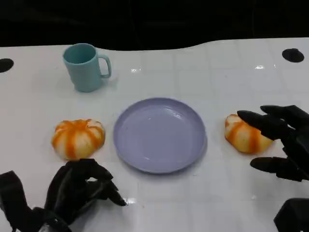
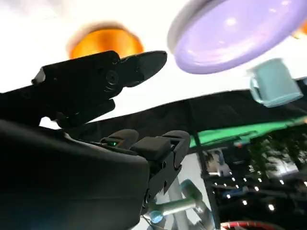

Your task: Grasp the bread from the table and place it into the plate.

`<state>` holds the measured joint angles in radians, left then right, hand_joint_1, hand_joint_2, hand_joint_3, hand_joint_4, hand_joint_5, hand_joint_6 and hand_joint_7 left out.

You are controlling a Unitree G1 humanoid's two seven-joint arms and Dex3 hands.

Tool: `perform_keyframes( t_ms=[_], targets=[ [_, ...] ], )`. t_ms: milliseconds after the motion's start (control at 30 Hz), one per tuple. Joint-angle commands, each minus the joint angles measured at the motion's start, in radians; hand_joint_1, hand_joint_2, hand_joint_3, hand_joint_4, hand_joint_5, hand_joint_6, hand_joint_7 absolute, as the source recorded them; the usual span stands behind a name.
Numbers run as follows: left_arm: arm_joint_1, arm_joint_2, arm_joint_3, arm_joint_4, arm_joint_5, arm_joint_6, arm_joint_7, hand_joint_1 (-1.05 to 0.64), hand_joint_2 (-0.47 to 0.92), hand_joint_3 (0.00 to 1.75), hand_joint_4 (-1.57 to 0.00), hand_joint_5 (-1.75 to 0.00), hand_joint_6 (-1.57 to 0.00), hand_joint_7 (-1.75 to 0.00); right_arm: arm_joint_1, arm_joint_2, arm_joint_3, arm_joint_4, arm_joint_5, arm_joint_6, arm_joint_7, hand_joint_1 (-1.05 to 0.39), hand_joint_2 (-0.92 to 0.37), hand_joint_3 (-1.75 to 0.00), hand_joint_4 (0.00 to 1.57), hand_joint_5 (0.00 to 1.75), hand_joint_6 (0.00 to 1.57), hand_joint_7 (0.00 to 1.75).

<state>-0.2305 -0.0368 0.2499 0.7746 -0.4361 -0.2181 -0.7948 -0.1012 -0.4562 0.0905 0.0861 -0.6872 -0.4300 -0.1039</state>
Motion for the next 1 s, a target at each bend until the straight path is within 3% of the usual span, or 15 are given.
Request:
perform_keyframes(
  t_ms=[33,533,800,1000],
  targets=[
    [0.005,0.009,0.005,-0.006,0.000,-0.014,0.004,-1.05,0.61,0.00,-1.57,-0.59,-1.57,-0.36,-0.044,-0.032,0.023,-0.033,-0.048,0.076,0.055,-0.54,-0.84,0.00,0.00,0.38,0.31,0.00],
    [0.004,0.011,0.003,-0.009,0.002,-0.007,0.013,-1.05,0.61,0.00,-1.57,-0.60,-1.57,-0.37,-0.219,-0.027,0.179,0.156,-0.192,0.194,0.045,-0.45,-0.75,0.00,0.00,0.38,0.30,0.01],
    [0.006,0.011,0.004,-0.011,0.000,-0.007,0.009,-1.05,0.60,0.00,-1.57,-0.60,-1.57,-0.37,-0.324,0.001,0.274,0.345,-0.224,0.207,-0.005,-0.41,-0.76,0.00,0.05,0.40,0.32,0.01],
    [0.005,0.009,0.005,-0.008,-0.002,-0.005,0.008,-1.05,0.60,0.00,-1.57,-0.60,-1.57,-0.37,-0.415,0.029,0.360,0.532,-0.268,0.205,-0.094,-0.38,-0.75,0.00,0.15,0.32,0.36,0.01]
  ],
)
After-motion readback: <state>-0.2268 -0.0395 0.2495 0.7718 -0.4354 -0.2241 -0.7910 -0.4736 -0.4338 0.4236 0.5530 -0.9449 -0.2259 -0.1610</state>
